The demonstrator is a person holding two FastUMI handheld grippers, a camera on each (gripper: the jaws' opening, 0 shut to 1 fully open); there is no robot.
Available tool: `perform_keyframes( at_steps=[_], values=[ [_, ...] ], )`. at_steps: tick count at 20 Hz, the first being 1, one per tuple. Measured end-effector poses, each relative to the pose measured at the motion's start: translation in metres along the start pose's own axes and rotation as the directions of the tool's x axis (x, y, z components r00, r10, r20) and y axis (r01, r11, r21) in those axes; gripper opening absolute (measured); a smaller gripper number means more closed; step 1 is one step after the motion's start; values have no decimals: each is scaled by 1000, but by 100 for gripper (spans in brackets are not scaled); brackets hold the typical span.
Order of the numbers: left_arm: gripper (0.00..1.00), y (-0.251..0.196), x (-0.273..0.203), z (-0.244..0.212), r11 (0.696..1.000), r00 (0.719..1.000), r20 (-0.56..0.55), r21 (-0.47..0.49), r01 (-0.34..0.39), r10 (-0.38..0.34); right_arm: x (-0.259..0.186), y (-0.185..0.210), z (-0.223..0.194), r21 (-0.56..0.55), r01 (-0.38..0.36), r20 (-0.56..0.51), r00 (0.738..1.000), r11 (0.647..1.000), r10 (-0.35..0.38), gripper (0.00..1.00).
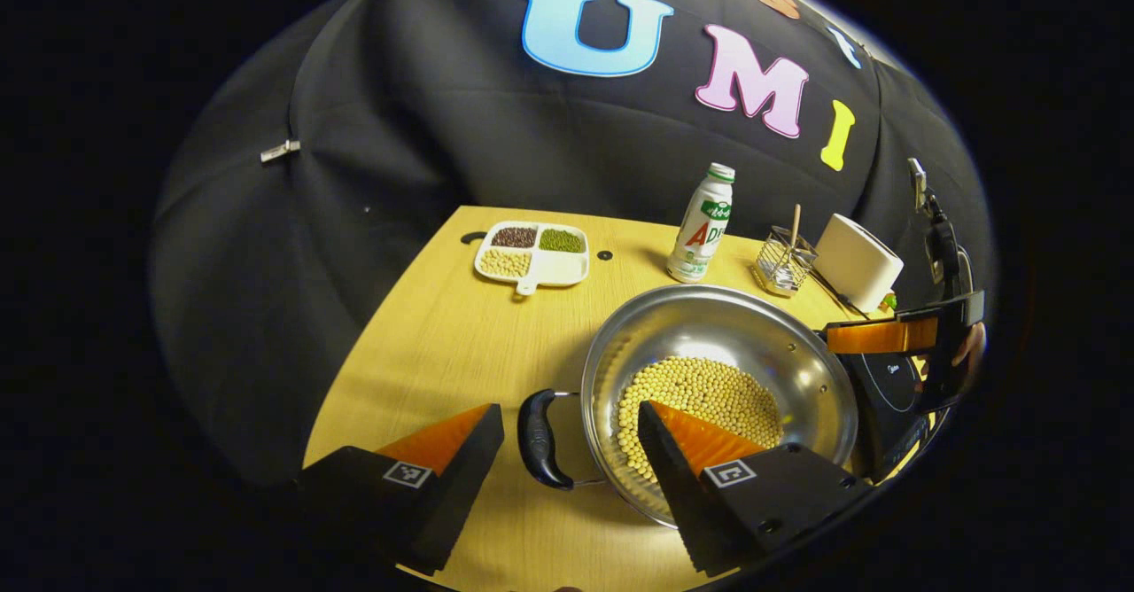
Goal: First push the handle of the pot to place it horizontally, then grasp the pot with both hands and set it on the induction cooktop.
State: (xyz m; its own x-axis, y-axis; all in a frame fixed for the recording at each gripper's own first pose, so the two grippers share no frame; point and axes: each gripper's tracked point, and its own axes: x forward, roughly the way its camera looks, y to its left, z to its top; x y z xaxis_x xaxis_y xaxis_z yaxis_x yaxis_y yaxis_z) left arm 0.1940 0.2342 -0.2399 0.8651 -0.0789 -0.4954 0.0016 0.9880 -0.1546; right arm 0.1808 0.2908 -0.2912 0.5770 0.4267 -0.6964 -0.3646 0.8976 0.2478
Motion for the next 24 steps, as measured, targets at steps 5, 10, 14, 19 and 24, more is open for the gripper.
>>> perform_keyframes(
  at_steps=[5, 10, 14, 19, 24],
  values=[
    [96, -2, 19, -19, 996, 997, -53, -69, 49, -53, 18, -1, -10, 29, 21, -18, 1000, 999, -20, 99],
    [92, -4, 31, -26, 993, 995, -61, -87, 78, -84, 28, 4, -26, 33, 34, -27, 999, 999, -33, 99],
    [82, -3, 40, -29, 992, 993, -63, -90, 90, -96, 36, 5, -31, 41, 47, -29, 999, 998, -46, 95],
    [71, -8, 47, -29, 988, 992, -56, -112, 106, -113, 39, -9, -28, 16, 104, -3, 995, 994, -104, 69],
    [65, -6, 46, -29, 989, 993, -45, -112, 100, -106, 38, -7, -29, 12, 115, 10, 993, 993, -115, 55]
  ],
)
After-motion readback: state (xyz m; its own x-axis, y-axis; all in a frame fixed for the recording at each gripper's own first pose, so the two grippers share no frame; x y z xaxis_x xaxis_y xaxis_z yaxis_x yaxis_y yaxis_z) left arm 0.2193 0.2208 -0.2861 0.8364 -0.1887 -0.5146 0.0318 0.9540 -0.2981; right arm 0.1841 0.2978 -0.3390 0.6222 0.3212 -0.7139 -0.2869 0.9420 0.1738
